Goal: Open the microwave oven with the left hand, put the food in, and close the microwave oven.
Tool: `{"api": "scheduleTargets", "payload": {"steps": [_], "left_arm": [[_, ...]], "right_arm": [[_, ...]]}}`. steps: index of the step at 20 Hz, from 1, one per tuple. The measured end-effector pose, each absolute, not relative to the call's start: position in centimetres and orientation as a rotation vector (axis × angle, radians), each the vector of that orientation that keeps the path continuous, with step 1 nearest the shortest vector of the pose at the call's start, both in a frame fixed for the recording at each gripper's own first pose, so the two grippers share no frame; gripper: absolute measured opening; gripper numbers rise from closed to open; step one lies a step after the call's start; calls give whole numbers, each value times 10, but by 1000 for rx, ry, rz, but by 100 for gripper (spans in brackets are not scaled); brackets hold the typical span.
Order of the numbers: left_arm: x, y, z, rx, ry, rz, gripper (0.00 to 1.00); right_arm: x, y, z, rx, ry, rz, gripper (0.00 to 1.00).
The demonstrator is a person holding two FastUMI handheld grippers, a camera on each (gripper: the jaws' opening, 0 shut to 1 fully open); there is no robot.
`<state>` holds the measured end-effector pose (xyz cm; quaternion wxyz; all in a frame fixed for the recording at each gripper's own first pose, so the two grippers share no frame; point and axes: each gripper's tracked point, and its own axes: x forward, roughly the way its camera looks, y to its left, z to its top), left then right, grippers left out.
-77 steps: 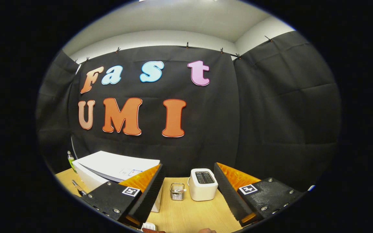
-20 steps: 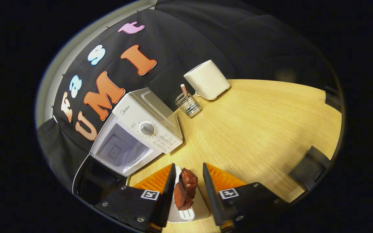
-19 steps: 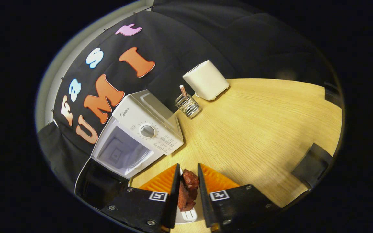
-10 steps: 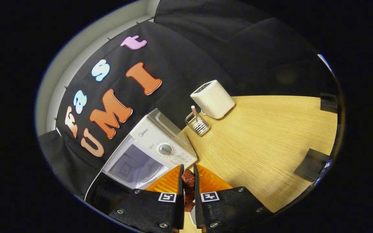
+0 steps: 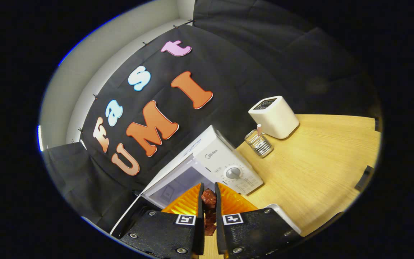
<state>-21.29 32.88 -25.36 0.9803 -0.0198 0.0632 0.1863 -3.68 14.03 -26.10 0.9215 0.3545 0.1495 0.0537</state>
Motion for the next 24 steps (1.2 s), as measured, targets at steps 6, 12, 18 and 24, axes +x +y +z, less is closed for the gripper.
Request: {"api": "scheduleTargets", "payload": {"steps": [6, 12, 18, 24], "left_arm": [[-210, 333, -258, -53, 140, 368, 93], [-210, 330, -264, -95, 144, 350, 93], [-206, 336, -260, -70, 138, 354, 93], [-194, 335, -260, -73, 136, 333, 93]], "right_arm": [[-17, 205, -261, 743, 325, 180, 13], [11, 242, -276, 732, 342, 167, 13], [51, 272, -297, 783, 312, 111, 13], [97, 303, -326, 789, 255, 26, 13]]}}
